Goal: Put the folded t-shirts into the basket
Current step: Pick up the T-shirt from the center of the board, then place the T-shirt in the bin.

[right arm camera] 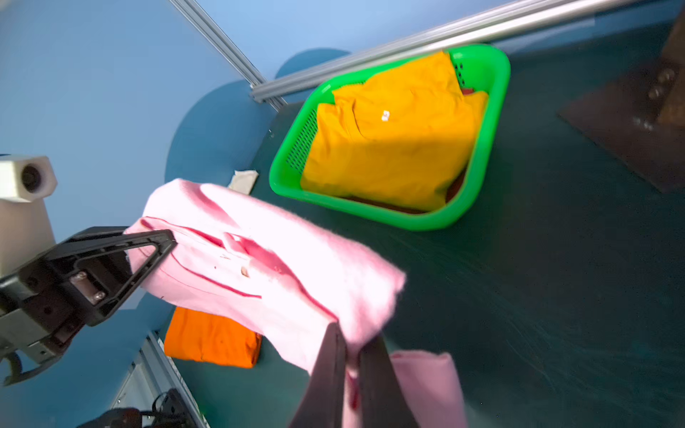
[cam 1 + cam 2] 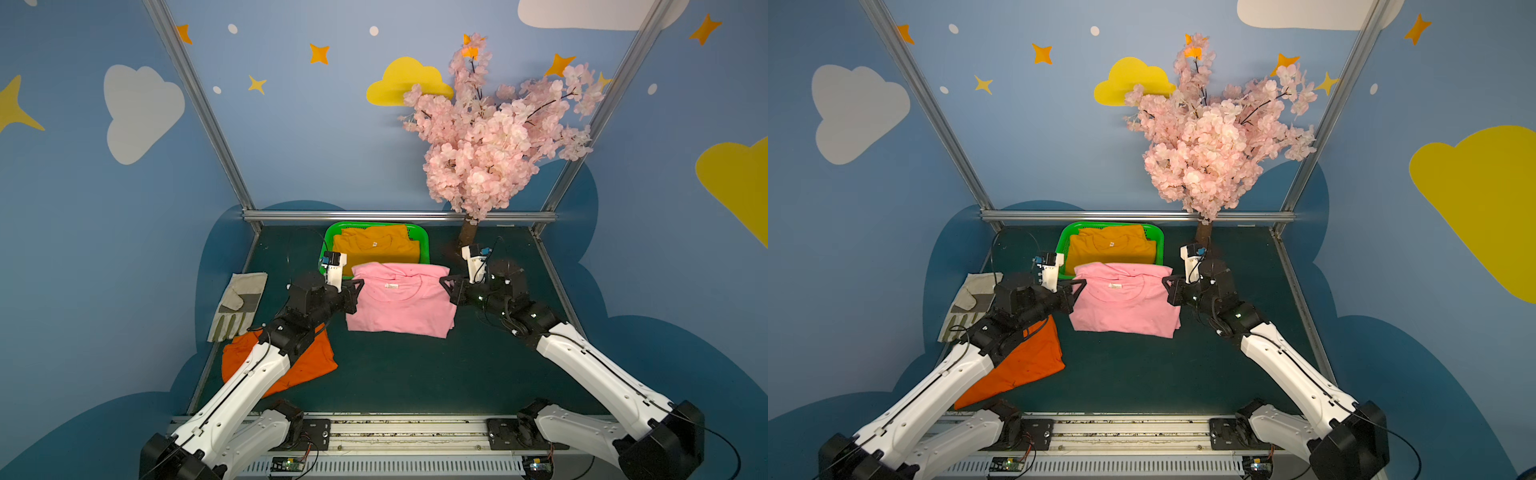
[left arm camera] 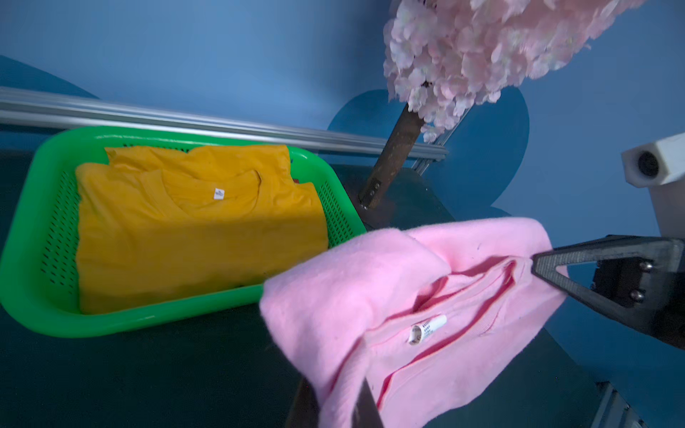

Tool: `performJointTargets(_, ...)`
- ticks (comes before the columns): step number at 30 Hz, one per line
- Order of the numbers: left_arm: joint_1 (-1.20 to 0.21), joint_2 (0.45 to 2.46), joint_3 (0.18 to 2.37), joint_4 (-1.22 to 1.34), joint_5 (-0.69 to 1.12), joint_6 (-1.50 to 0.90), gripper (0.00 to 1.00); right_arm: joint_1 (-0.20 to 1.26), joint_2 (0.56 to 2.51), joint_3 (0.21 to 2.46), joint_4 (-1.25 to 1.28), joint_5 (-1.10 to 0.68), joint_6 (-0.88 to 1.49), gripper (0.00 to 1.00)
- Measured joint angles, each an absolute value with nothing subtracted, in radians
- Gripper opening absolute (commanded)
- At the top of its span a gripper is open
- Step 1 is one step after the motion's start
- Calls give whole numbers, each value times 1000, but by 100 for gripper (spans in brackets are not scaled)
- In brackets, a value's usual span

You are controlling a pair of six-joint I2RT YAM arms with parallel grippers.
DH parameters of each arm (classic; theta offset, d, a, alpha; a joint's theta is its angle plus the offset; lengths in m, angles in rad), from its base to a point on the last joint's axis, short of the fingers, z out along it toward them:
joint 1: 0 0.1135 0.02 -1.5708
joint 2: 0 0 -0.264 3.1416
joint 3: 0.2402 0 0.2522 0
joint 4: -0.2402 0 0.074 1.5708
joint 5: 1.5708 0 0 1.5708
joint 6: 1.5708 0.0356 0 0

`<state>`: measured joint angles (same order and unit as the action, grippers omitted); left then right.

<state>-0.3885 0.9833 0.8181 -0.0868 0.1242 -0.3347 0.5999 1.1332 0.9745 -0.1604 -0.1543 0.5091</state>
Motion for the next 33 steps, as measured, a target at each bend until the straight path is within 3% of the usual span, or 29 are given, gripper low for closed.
performJointTargets(19, -117, 1425, 1353, -187, 135, -220, 3, 650, 1687, 1561, -94, 32, 324, 0)
performJointTargets(33, -89, 1810, 1633, -218, 183, -182, 3, 611, 2028, 1909, -147, 52, 218, 0)
